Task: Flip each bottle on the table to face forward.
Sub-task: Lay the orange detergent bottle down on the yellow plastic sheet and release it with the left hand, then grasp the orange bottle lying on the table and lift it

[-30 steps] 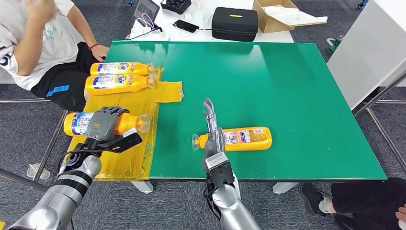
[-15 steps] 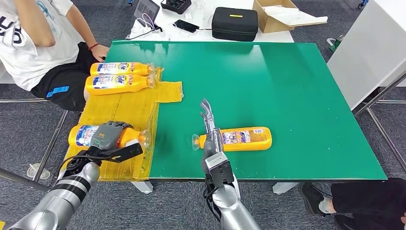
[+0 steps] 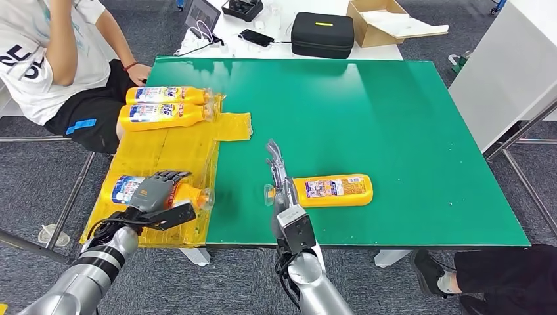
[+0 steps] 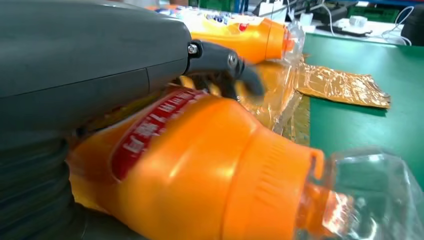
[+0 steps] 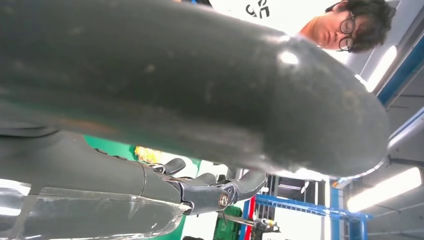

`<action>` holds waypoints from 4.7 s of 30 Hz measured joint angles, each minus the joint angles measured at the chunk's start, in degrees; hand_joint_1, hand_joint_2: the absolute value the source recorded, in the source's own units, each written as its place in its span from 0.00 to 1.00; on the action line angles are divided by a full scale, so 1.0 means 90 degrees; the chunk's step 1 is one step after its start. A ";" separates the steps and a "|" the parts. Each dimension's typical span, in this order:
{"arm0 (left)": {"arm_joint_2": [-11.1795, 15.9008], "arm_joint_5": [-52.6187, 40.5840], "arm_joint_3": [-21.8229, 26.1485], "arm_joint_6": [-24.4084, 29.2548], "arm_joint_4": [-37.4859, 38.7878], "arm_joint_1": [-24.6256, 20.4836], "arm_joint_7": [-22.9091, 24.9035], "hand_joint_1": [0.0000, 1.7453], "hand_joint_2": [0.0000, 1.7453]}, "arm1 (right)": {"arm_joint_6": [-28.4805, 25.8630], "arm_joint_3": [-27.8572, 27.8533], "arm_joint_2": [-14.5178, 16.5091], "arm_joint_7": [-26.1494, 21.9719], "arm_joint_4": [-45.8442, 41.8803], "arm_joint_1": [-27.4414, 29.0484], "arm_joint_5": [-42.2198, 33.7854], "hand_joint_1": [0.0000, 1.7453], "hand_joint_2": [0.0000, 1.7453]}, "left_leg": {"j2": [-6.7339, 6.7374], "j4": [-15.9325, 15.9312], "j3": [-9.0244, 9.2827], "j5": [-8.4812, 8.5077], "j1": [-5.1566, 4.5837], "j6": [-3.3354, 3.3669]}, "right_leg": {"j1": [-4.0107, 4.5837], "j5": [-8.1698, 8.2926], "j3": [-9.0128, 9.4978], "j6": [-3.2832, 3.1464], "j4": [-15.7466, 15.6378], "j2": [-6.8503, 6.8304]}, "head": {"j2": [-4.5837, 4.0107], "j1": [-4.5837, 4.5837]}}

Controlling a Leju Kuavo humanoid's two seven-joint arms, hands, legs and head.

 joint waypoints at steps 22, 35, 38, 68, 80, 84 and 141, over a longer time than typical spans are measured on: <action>0.0060 0.2143 -0.0275 -0.2034 -0.0606 0.0276 -0.0084 0.00 0.00 | 0.0007 -0.0076 0.0046 0.0008 0.0331 -0.0117 -0.0070 0.00 0.00 | -0.0034 -0.0002 0.0039 0.0006 -0.0001 -0.0004 | -0.0002 -0.0003 0.0049 0.0000 0.0000 -0.0023 | 0.0001 0.0001; -0.0215 0.4641 0.0029 -0.1462 -0.1870 0.0983 -0.0038 0.00 1.00 | -0.0308 -0.0180 -0.0081 0.0321 0.0433 -0.0164 0.0514 0.00 0.25 | -0.0024 0.0001 0.0000 0.0018 -0.0001 -0.0003 | -0.0001 0.0006 -0.0001 0.0001 -0.0001 -0.0020 | 0.0000 0.0001; -0.0323 0.4704 0.0183 -0.1357 -0.2013 0.1052 -0.0028 0.00 1.00 | -0.0359 -0.0188 -0.0120 0.0424 0.0433 -0.0172 0.0666 0.00 1.00 | -0.0021 0.0001 -0.0007 0.0017 -0.0001 -0.0004 | -0.0001 0.0006 -0.0011 0.0001 -0.0001 -0.0019 | 0.0000 0.0002; -0.1538 0.4648 0.2977 0.0982 -0.3604 0.1402 -0.0021 0.00 1.00 | 0.1818 -0.0397 -0.3164 0.3654 0.1445 -0.1949 0.3690 0.00 1.00 | -0.0031 0.0008 -0.0042 0.0020 -0.0003 0.0004 | -0.0003 0.0013 -0.0037 0.0009 -0.0001 -0.0021 | 0.0000 -0.0001; -0.1556 0.4652 0.2987 0.0934 -0.3370 0.1240 -0.0019 0.00 1.00 | 0.2231 -0.0182 -0.3235 0.3395 0.1772 -0.2134 0.3424 0.00 1.00 | -0.0031 0.0008 -0.0039 0.0021 -0.0006 0.0005 | -0.0006 0.0015 -0.0033 0.0011 -0.0001 -0.0021 | 0.0001 -0.0001; -0.1588 0.4682 0.2953 0.0876 -0.3213 0.1110 -0.0019 0.00 1.00 | 0.2356 0.0074 -0.3217 0.3102 0.2061 -0.2263 0.3351 0.00 1.00 | -0.0031 0.0008 -0.0040 0.0022 -0.0005 0.0004 | -0.0005 0.0015 -0.0034 0.0011 -0.0001 -0.0021 | 0.0000 -0.0002; -0.1708 0.5125 0.2699 0.0647 -0.2177 0.0574 -0.0018 0.00 1.00 | 0.3531 0.2574 -0.3831 0.3265 0.3421 -0.3714 0.2847 1.00 1.00 | -0.0033 0.0011 -0.0022 0.0023 -0.0007 0.0006 | -0.0007 0.0015 -0.0012 0.0012 -0.0002 -0.0023 | 0.0000 -0.0002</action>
